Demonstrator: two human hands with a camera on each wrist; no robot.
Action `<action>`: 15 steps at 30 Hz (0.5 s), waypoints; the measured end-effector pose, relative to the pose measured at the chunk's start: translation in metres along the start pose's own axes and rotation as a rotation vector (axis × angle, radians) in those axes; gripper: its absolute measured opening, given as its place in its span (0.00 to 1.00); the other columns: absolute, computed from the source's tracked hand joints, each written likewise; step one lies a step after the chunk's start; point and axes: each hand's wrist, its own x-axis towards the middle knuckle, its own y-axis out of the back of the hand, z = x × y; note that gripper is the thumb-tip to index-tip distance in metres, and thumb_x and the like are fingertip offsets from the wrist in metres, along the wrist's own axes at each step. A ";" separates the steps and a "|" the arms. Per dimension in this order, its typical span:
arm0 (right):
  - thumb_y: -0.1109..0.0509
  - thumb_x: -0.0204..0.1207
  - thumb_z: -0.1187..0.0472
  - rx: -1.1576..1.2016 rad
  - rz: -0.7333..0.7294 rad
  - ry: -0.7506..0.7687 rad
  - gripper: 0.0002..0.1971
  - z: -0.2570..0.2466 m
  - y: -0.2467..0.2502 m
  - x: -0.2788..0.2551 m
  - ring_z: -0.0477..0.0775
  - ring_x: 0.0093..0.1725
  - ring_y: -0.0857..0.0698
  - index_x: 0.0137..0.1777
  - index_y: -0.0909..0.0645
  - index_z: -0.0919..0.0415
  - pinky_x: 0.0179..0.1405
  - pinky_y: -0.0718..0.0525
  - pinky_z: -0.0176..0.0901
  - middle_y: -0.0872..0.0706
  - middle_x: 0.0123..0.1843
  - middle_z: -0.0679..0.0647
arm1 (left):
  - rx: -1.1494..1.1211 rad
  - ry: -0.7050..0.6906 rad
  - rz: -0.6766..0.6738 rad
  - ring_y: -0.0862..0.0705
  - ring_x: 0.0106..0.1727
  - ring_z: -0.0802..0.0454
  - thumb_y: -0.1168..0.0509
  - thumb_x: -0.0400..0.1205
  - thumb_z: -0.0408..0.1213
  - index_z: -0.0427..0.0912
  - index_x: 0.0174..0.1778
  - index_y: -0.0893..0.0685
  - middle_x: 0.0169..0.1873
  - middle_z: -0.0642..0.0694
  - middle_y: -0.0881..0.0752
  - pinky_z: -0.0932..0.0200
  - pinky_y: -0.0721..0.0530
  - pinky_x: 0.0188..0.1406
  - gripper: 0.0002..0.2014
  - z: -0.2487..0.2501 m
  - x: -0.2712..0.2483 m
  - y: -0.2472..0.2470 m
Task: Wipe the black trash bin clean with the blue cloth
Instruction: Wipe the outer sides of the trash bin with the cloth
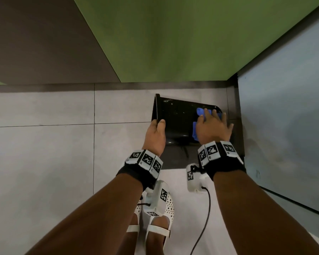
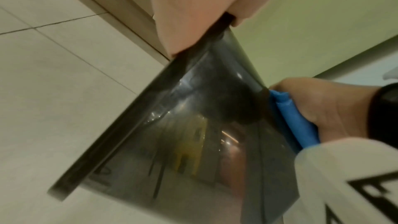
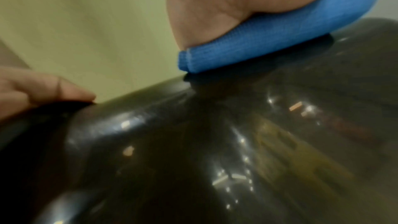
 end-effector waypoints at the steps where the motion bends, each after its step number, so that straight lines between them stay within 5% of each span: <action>1: 0.59 0.85 0.50 0.005 -0.031 -0.040 0.25 0.002 -0.001 -0.004 0.60 0.83 0.55 0.82 0.49 0.49 0.79 0.56 0.67 0.48 0.84 0.52 | -0.016 0.059 -0.035 0.24 0.65 0.43 0.49 0.85 0.38 0.32 0.63 0.25 0.62 0.36 0.21 0.53 0.30 0.70 0.17 0.000 0.001 0.001; 4: 0.62 0.86 0.49 -0.002 -0.033 0.032 0.25 -0.001 -0.008 -0.022 0.59 0.83 0.57 0.82 0.52 0.50 0.79 0.58 0.64 0.51 0.85 0.52 | -0.008 0.173 -0.122 0.23 0.58 0.47 0.49 0.84 0.47 0.38 0.59 0.22 0.55 0.43 0.20 0.53 0.26 0.65 0.19 0.008 0.008 0.008; 6: 0.62 0.86 0.49 0.012 0.008 0.123 0.25 -0.004 -0.016 -0.032 0.57 0.83 0.57 0.82 0.52 0.50 0.80 0.59 0.62 0.50 0.84 0.51 | 0.151 0.066 -0.135 0.22 0.54 0.49 0.50 0.83 0.55 0.40 0.58 0.20 0.49 0.46 0.19 0.55 0.24 0.59 0.24 0.011 0.009 0.012; 8: 0.63 0.85 0.47 0.002 0.057 0.205 0.26 -0.006 -0.025 -0.040 0.56 0.83 0.57 0.82 0.52 0.50 0.80 0.60 0.60 0.49 0.84 0.51 | 0.225 -0.062 -0.081 0.21 0.48 0.48 0.48 0.84 0.53 0.37 0.56 0.19 0.44 0.44 0.19 0.60 0.25 0.45 0.23 0.010 0.007 0.013; 12: 0.74 0.75 0.43 -0.093 0.086 0.324 0.35 -0.004 -0.047 -0.050 0.58 0.83 0.58 0.82 0.55 0.52 0.77 0.62 0.58 0.52 0.85 0.55 | 0.216 -0.139 -0.015 0.19 0.50 0.48 0.49 0.85 0.45 0.35 0.58 0.19 0.51 0.39 0.15 0.60 0.26 0.50 0.19 -0.008 0.005 0.014; 15: 0.63 0.83 0.43 -0.088 0.099 0.225 0.29 0.008 -0.056 -0.041 0.58 0.82 0.62 0.82 0.59 0.50 0.77 0.63 0.61 0.59 0.85 0.55 | 0.196 -0.130 -0.055 0.21 0.51 0.50 0.50 0.86 0.44 0.36 0.60 0.21 0.55 0.39 0.16 0.61 0.26 0.51 0.19 -0.017 0.006 0.013</action>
